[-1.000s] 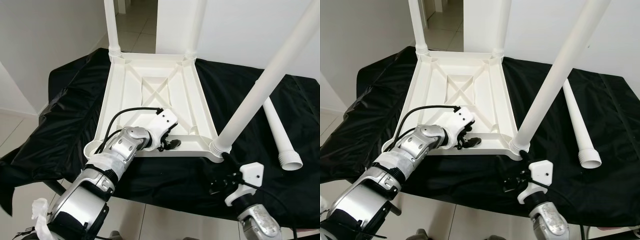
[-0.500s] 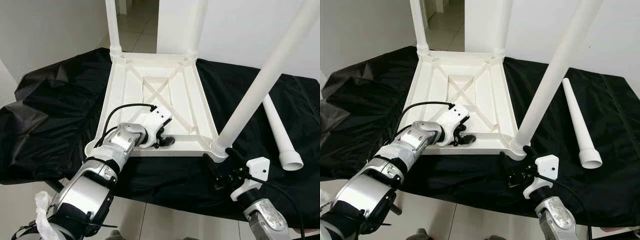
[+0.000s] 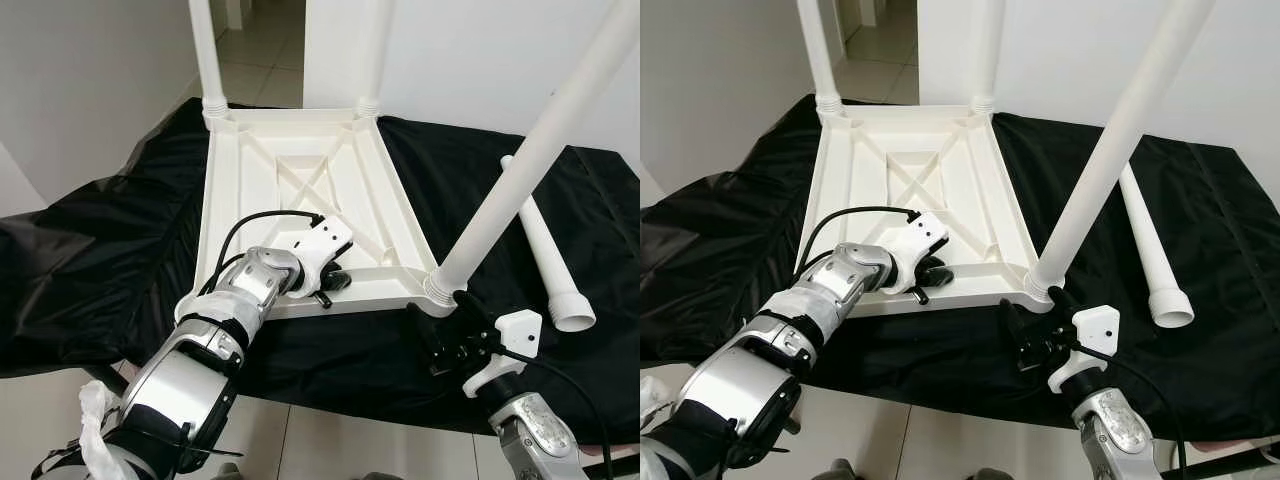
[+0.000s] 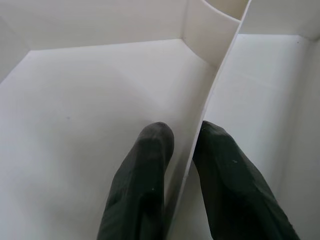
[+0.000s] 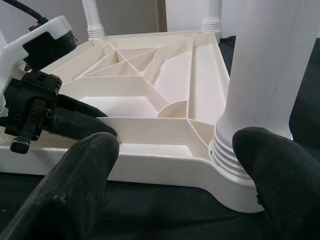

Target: Building children table

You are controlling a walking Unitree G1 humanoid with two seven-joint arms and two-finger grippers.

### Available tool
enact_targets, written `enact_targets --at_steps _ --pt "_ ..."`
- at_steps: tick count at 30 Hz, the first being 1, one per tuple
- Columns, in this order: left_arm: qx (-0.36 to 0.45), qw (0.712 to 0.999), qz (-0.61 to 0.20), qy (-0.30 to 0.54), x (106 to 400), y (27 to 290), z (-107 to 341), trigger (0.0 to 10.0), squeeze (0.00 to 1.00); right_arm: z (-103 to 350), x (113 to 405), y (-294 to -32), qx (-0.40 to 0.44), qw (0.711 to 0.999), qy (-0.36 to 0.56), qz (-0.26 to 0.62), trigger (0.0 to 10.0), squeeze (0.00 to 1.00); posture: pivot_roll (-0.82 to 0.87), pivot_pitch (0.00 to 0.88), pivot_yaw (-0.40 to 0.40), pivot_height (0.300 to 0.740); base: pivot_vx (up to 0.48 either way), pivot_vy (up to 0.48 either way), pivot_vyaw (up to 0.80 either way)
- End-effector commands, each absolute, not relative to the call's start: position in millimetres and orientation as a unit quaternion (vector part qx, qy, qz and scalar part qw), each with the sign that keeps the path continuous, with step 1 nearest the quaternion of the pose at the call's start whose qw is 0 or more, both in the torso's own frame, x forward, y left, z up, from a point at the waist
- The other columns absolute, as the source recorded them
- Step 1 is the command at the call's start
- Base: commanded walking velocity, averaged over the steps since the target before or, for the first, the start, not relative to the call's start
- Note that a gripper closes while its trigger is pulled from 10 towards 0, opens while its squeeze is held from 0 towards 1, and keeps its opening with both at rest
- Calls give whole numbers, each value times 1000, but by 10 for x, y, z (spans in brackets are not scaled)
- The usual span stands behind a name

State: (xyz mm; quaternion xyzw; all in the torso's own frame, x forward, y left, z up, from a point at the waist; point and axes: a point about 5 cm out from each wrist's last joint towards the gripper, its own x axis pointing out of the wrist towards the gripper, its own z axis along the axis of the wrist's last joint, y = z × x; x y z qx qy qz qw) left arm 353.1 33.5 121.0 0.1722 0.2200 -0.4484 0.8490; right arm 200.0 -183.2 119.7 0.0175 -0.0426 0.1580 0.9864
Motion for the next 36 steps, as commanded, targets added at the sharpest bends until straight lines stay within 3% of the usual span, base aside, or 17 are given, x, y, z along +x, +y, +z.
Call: enact_targets --at_steps 1,10,19,28,29,30,32,33,34,36 --pt "217 924 -236 206 3724 723 1211 0 0 1185 2009 -1846 22 987 -38 157 10000 0 -28 13 3 740 0 0 0" --pt "221 927 -216 211 3729 815 1213 0 0 1181 2024 -1848 21 986 -37 158 10000 0 -25 15 3 740 0 0 0" --pt "184 953 -128 206 3753 1015 1268 0 0 1176 2035 -1855 18 987 -36 158 10000 0 -24 17 -3 740 0 0 0" --pt "168 958 -128 193 3685 941 1261 0 0 1182 2058 -1858 15 986 -36 165 10000 0 -22 20 -9 740 0 0 0" --pt "163 957 -143 190 3679 893 1270 3176 0 1182 2061 -1858 14 985 -35 166 10000 0 -21 20 -11 740 0 0 0" --pt "158 957 -153 190 3674 862 1279 10000 0 1182 2062 -1858 14 985 -35 166 10000 0 -20 19 -12 740 0 0 0" --pt "162 955 -162 189 3673 834 1288 10000 0 1181 2064 -1857 13 985 -35 167 10000 0 -20 19 -12 740 0 0 0" --pt "161 952 -181 188 3662 788 1295 10000 655 1181 2065 -1856 13 985 -35 168 10000 0 -23 18 -11 740 0 0 0" --pt "154 949 -211 177 3640 713 1322 10000 1000 1180 2065 -1854 12 985 -35 168 10000 0 -23 15 -10 740 0 0 0" --pt "153 944 -238 169 3617 647 1343 10000 1000 1179 2066 -1853 12 985 -35 169 10000 0 -23 15 -10 740 0 0 0"
